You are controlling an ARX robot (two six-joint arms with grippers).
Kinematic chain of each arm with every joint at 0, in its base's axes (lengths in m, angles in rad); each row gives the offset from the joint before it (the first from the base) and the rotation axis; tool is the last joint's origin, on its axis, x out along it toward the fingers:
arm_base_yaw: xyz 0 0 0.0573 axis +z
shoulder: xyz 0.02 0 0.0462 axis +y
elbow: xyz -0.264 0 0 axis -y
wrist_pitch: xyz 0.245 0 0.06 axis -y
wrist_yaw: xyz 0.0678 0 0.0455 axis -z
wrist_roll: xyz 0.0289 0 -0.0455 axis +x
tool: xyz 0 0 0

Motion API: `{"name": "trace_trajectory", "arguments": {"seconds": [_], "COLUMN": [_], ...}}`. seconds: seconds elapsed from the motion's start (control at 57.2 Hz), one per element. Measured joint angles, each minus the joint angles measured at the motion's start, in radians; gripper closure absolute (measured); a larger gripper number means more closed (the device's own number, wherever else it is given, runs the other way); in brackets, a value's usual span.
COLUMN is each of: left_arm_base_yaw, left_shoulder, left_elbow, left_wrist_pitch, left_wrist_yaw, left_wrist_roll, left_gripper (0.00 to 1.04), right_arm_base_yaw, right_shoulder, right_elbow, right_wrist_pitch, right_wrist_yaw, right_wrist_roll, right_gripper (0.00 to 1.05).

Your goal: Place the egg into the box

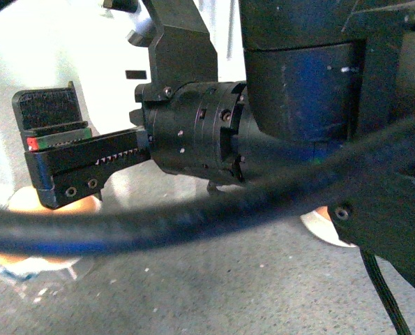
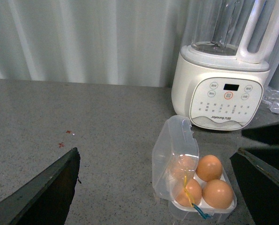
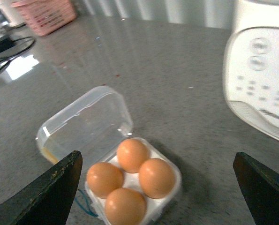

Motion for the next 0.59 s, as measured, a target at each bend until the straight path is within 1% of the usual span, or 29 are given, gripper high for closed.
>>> {"name": "trace_trajectory", "arguments": {"seconds": [0.052, 0.192, 0.227, 0.245, 0.262, 0.279, 0.297, 0.314, 0.332, 0.349, 0.367, 0.384, 0.419, 0.472, 0.507, 0.594], "left_arm_base_yaw": [0.0, 0.0, 0.0, 0.0, 0.0, 0.0, 0.0, 0.0, 0.0, 0.0, 0.0, 0.0, 0.0, 0.0, 0.0, 0.0], "left_shoulder": [0.0, 0.0, 0.0, 0.0, 0.0, 0.0, 0.0, 0.0, 0.0, 0.0, 0.0, 0.0, 0.0, 0.0, 0.0, 0.0], "left_elbow": [0.0, 0.0, 0.0, 0.0, 0.0, 0.0, 0.0, 0.0, 0.0, 0.0, 0.0, 0.0, 0.0, 0.0, 0.0, 0.0], "left_wrist_pitch": [0.0, 0.0, 0.0, 0.0, 0.0, 0.0, 0.0, 0.0, 0.0, 0.0, 0.0, 0.0, 0.0, 0.0, 0.0, 0.0], "left_wrist_yaw": [0.0, 0.0, 0.0, 0.0, -0.001, 0.0, 0.0, 0.002, 0.002, 0.001, -0.002, -0.003, -0.001, -0.001, -0.001, 0.002], "left_wrist_roll": [0.0, 0.0, 0.0, 0.0, 0.0, 0.0, 0.0, 0.0, 0.0, 0.0, 0.0, 0.0, 0.0, 0.0, 0.0, 0.0], "left_gripper": [0.07, 0.07, 0.07, 0.07, 0.07, 0.07, 0.07, 0.07, 0.07, 0.07, 0.07, 0.07, 0.07, 0.07, 0.07, 0.07], "right_arm_base_yaw": [-0.006, -0.008, 0.0, 0.01, 0.013, 0.017, 0.018, 0.017, 0.015, 0.008, 0.003, -0.011, -0.035, -0.068, -0.12, -0.171], "right_shoulder": [-0.019, -0.022, -0.02, -0.02, -0.02, -0.024, -0.03, -0.044, -0.054, -0.074, -0.086, -0.111, -0.152, -0.204, -0.269, -0.343], "right_elbow": [-0.018, -0.026, -0.033, -0.048, -0.058, -0.079, -0.091, -0.118, -0.132, -0.159, -0.173, -0.201, -0.24, -0.293, -0.365, -0.447], "right_wrist_pitch": [0.001, 0.002, 0.031, 0.081, 0.109, 0.16, 0.184, 0.225, 0.242, 0.271, 0.282, 0.299, 0.312, 0.319, 0.319, 0.309], "right_wrist_yaw": [0.03, 0.032, 0.107, 0.207, 0.262, 0.37, 0.418, 0.507, 0.548, 0.624, 0.66, 0.72, 0.78, 0.799, 0.781, 0.731], "right_wrist_roll": [0.013, 0.025, 0.008, -0.016, -0.029, -0.05, -0.073, -0.093, -0.111, -0.131, -0.136, -0.153, -0.167, -0.182, -0.196, -0.206], "right_gripper": [0.07, 0.07, 0.09, 0.13, 0.14, 0.18, 0.2, 0.23, 0.25, 0.29, 0.3, 0.34, 0.39, 0.47, 0.57, 0.71]}}
